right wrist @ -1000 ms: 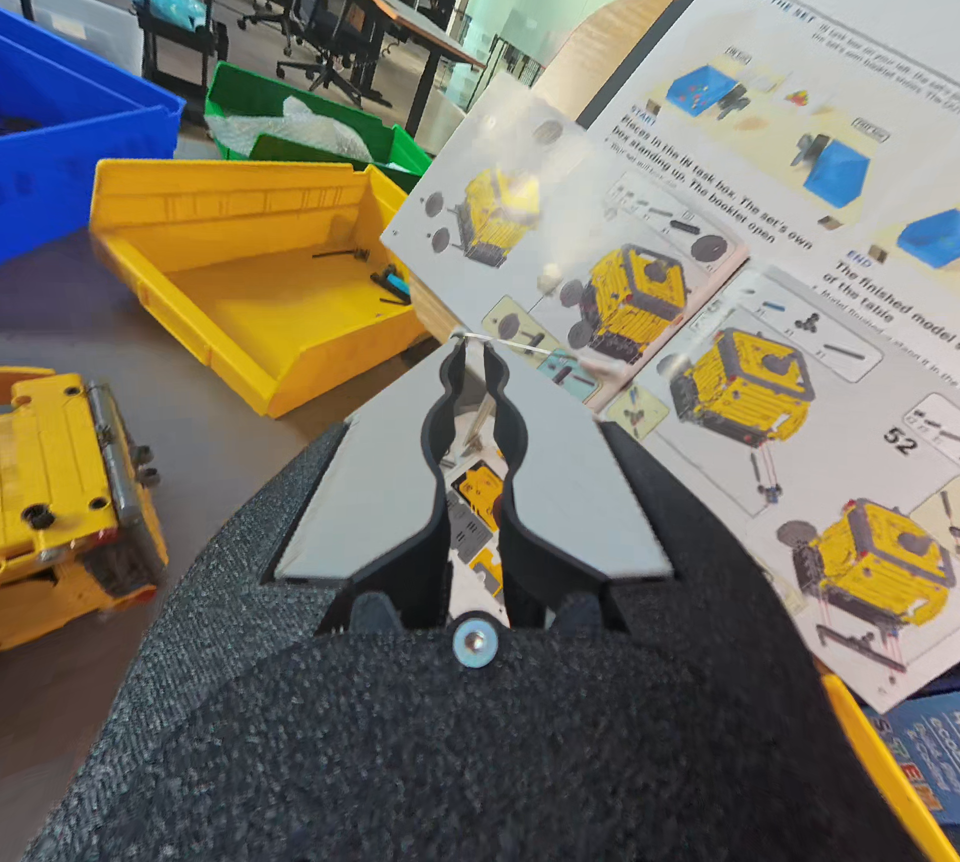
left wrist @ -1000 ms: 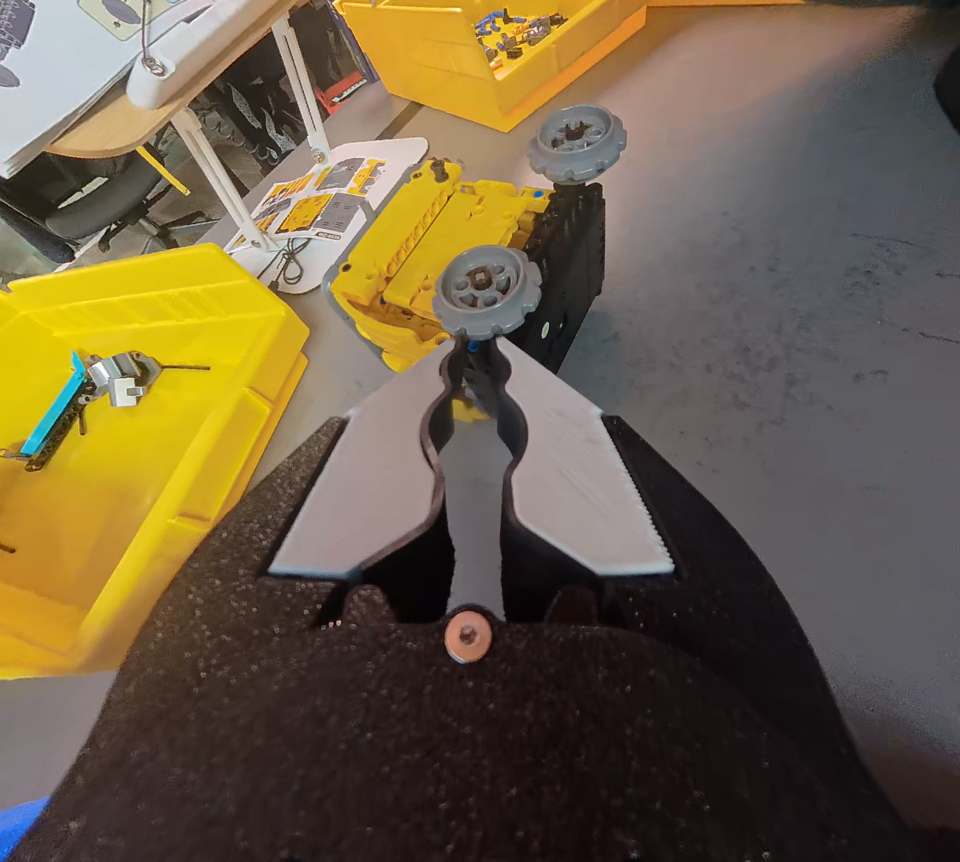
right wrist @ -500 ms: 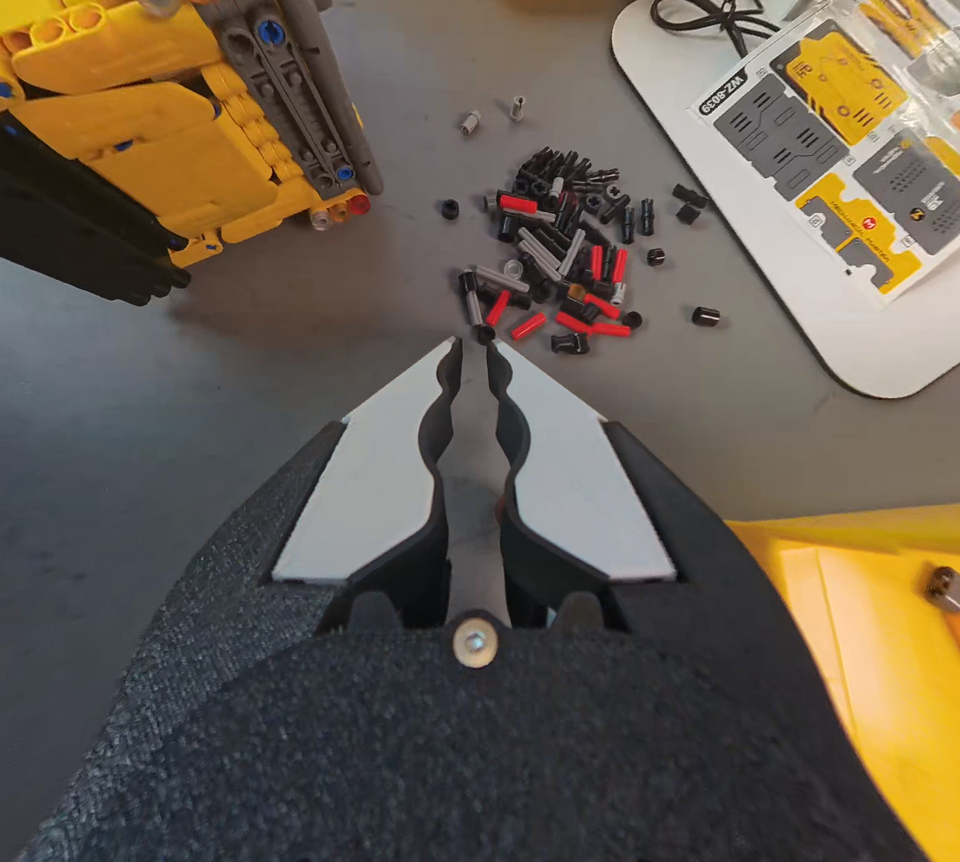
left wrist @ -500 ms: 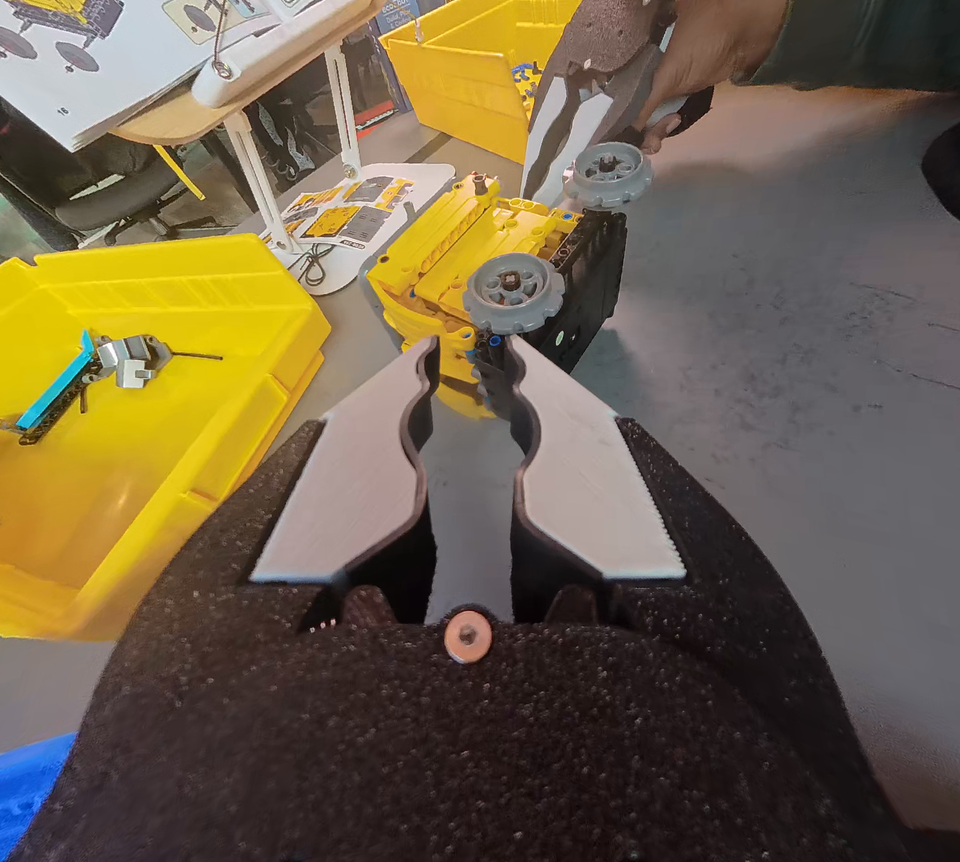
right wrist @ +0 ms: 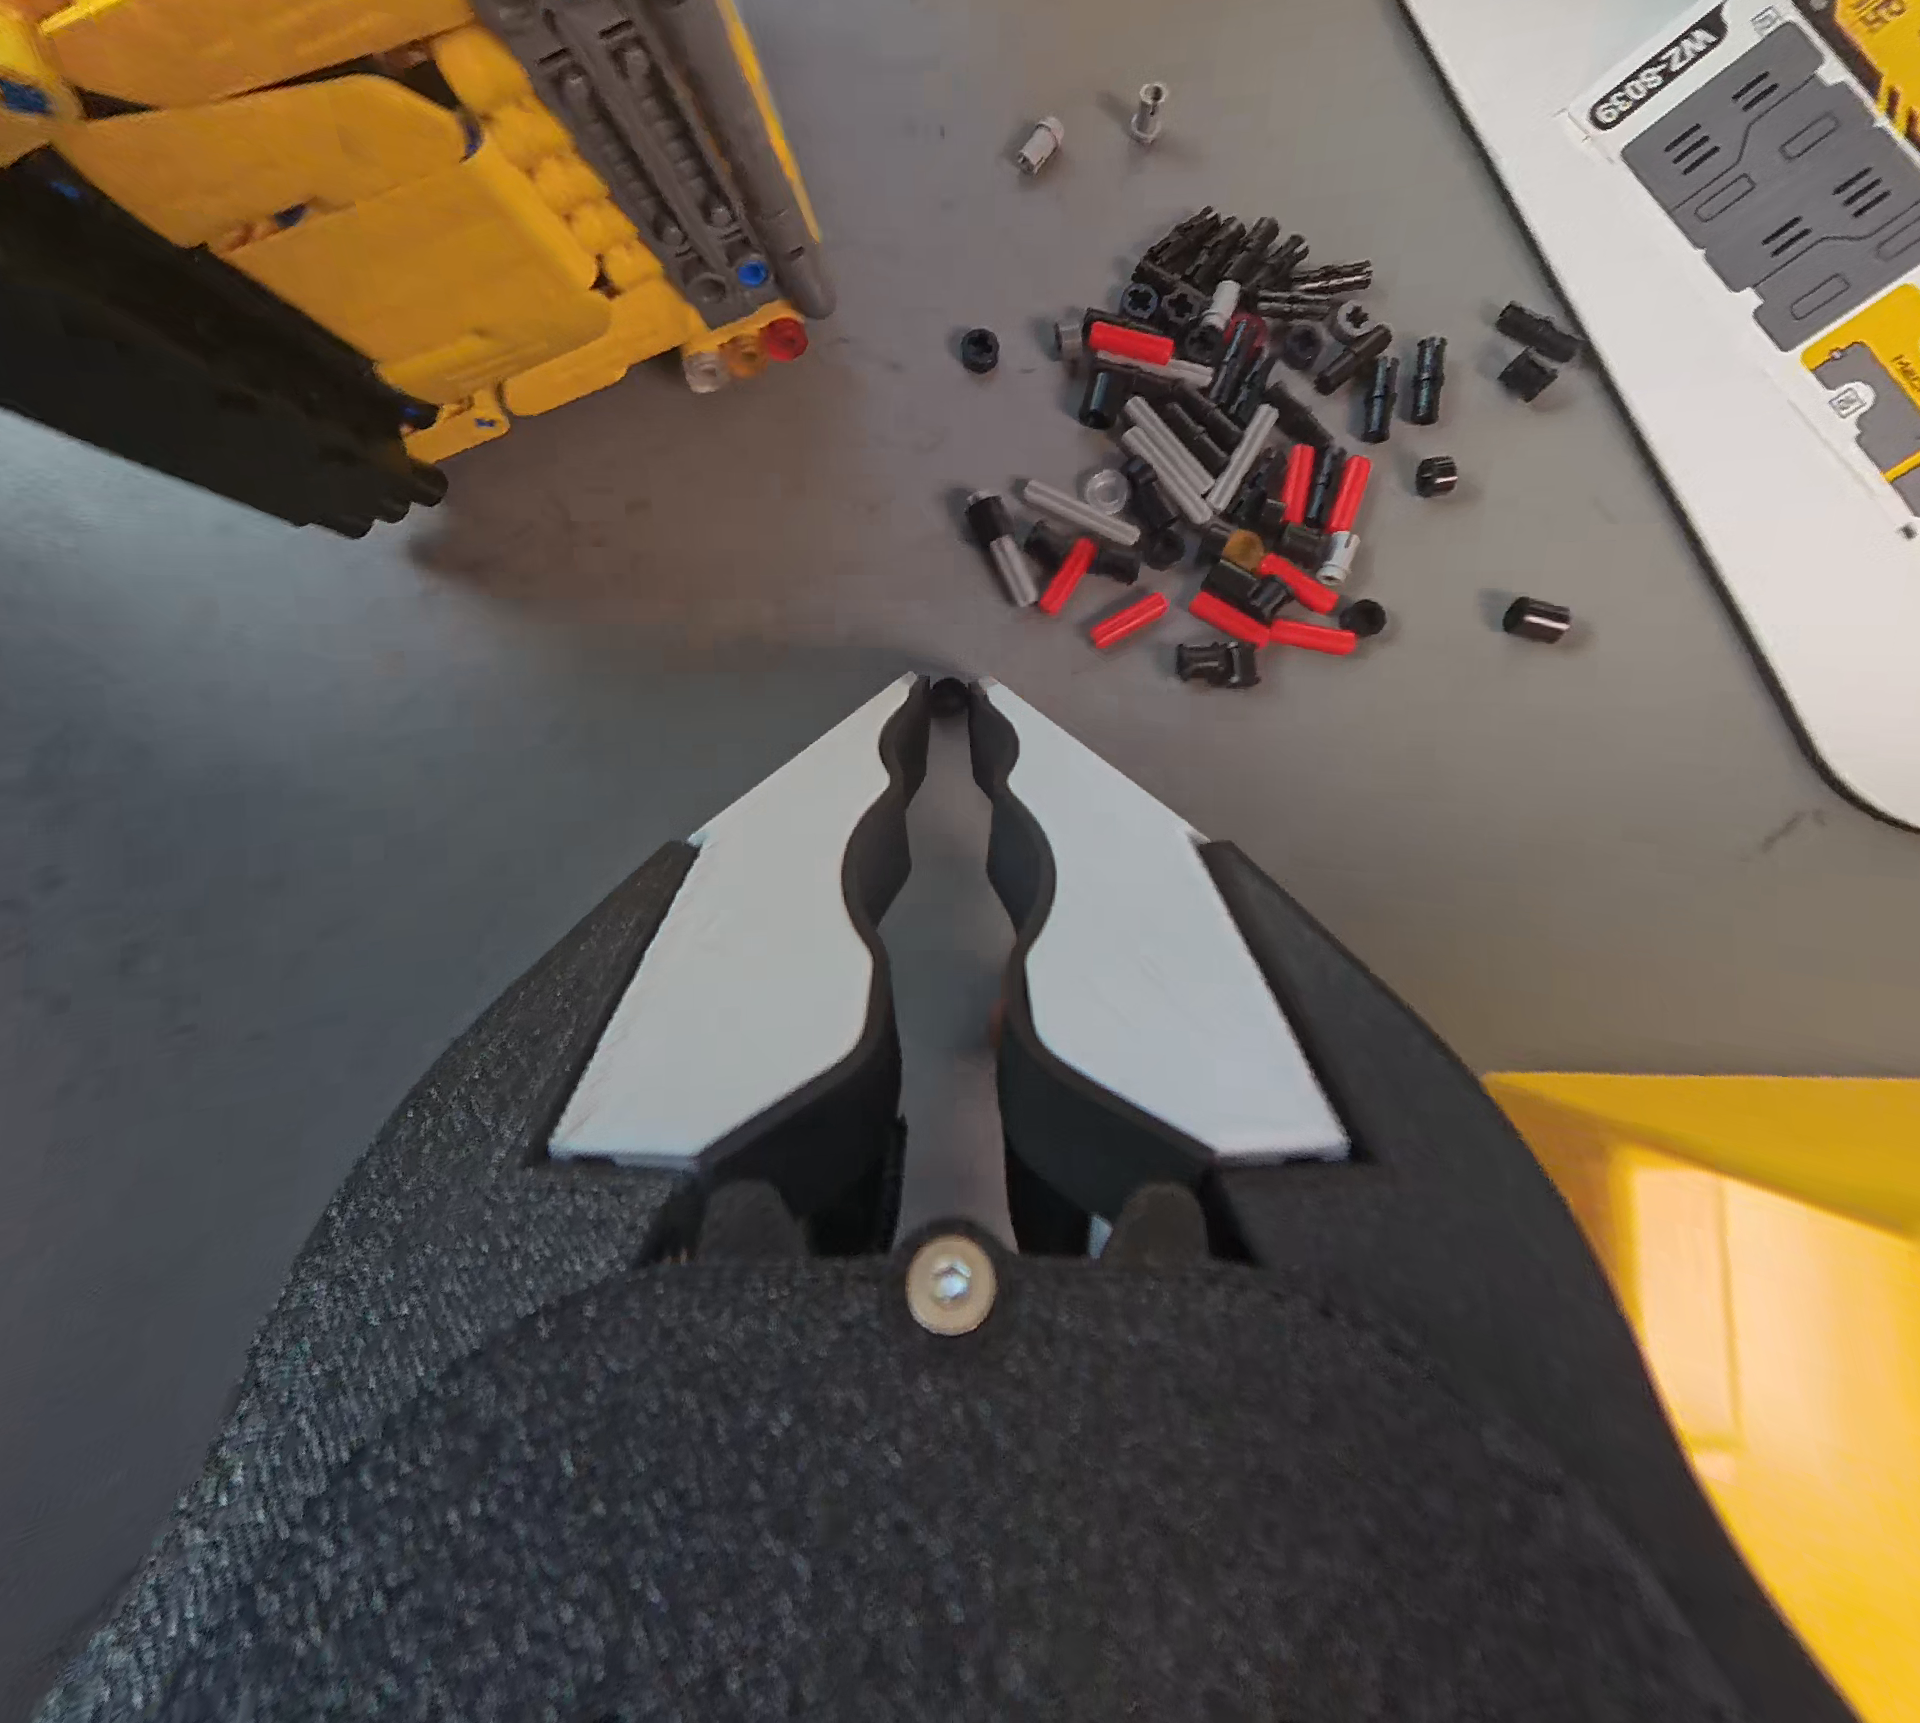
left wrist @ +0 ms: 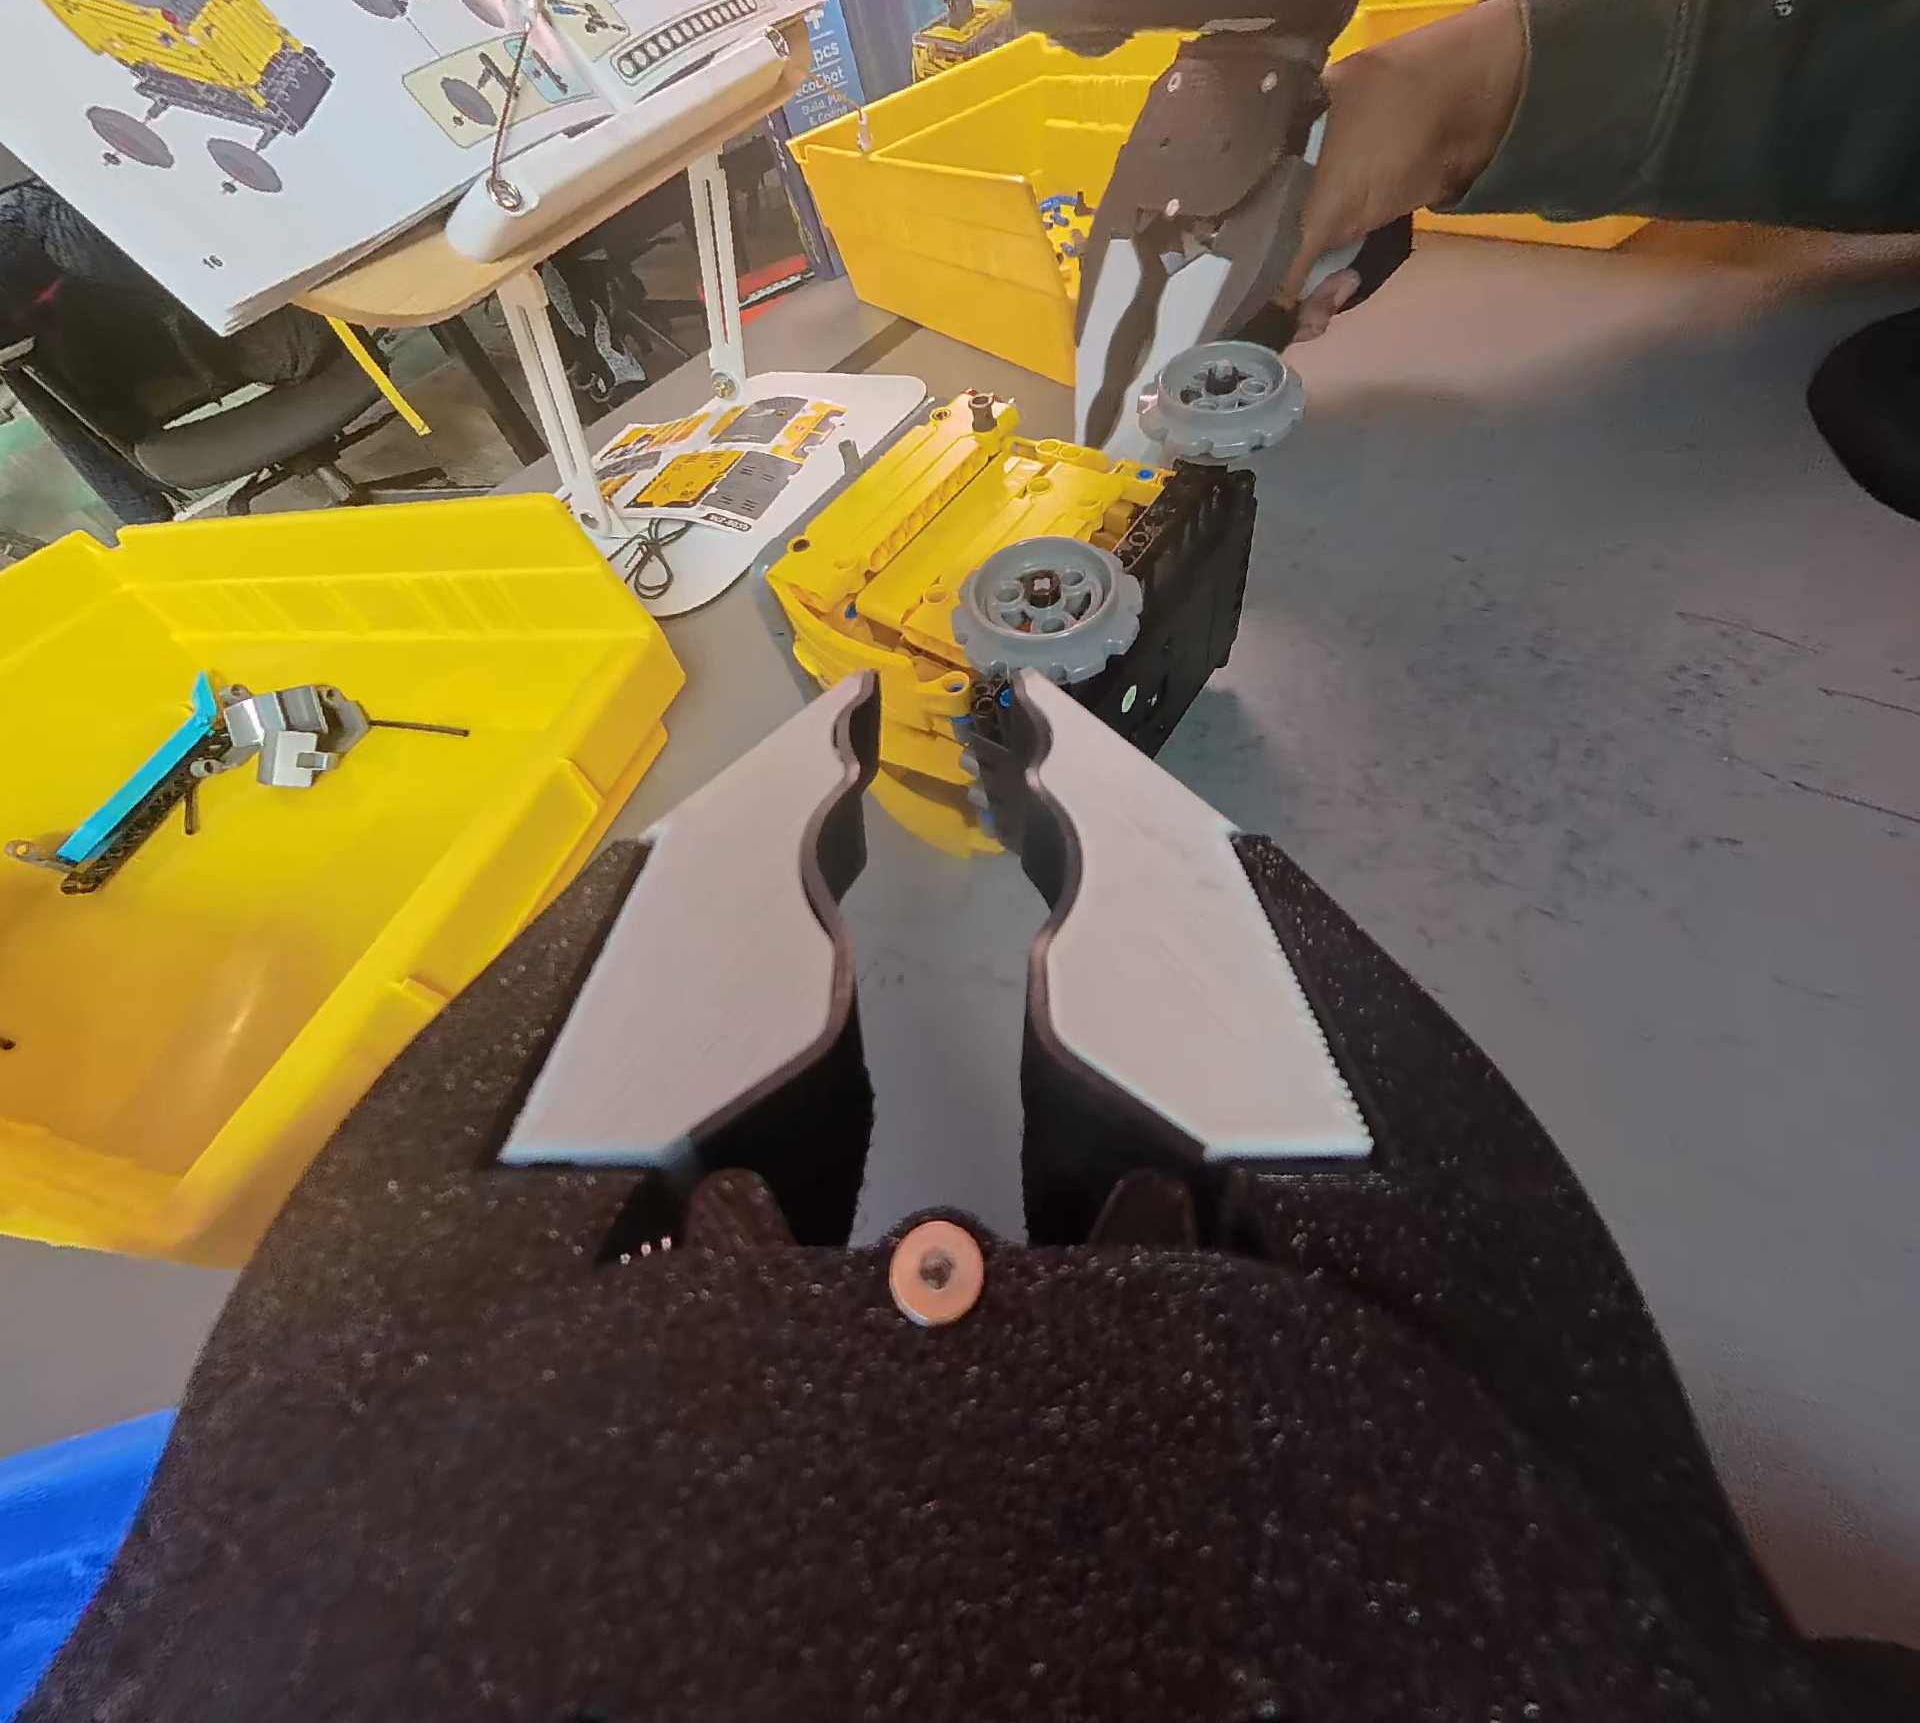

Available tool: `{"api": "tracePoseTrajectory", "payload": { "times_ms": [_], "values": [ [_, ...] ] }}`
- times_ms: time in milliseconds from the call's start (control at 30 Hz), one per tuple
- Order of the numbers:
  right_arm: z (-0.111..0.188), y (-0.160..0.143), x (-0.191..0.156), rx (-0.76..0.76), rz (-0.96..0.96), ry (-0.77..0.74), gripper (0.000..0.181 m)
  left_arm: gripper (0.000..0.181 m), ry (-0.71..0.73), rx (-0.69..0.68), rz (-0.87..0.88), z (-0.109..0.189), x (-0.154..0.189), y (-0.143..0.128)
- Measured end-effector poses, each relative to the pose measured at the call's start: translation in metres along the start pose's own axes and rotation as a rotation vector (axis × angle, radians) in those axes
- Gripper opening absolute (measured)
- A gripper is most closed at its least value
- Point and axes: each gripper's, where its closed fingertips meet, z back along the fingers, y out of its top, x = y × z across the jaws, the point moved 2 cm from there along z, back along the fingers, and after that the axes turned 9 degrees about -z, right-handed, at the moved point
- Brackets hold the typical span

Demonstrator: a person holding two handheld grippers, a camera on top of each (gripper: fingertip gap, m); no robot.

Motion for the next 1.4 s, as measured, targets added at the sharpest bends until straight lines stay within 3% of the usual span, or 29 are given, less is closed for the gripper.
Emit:
{"api": "tracePoseTrajectory", "payload": {
  "times_ms": [167, 367, 433, 567, 633, 733, 1267, 1400],
  "values": [
    [0.019, -0.023, -0.061, -0.028, 0.09, 0.128, 0.007, 0.023, 0.003, 0.009, -0.001, 0.001, 0.0, 0.002],
    [0.016, -0.034, -0.072, -0.041, 0.144, 0.099, 0.007, 0.023, 0.001, -0.002, -0.002, -0.001, 0.001, 0.0],
    [0.017, -0.031, -0.067, -0.041, 0.145, 0.098, 0.021, 0.023, 0.004, -0.007, -0.001, -0.001, 0.0, 0.0],
    [0.025, 0.009, -0.012, 0.143, -0.043, -0.05, 0.018, 0.023, 0.008, -0.007, -0.002, -0.001, 0.0, 0.0],
    [0.021, 0.011, 0.019, 0.136, -0.09, -0.147, 0.018, 0.023, 0.009, -0.009, -0.004, -0.001, 0.0, 0.0],
    [0.01, 0.008, 0.035, 0.109, -0.113, -0.187, 0.017, 0.023, 0.011, -0.007, -0.005, 0.0, 0.0, 0.001],
    [-0.004, 0.012, 0.043, 0.073, -0.033, -0.199, 0.008, 0.022, 0.004, -0.009, 0.004, -0.001, 0.001, 0.0],
    [0.006, 0.005, 0.018, 0.084, 0.039, -0.093, 0.008, 0.022, 0.007, -0.009, 0.007, 0.0, 0.0, 0.0]
  ]
}}
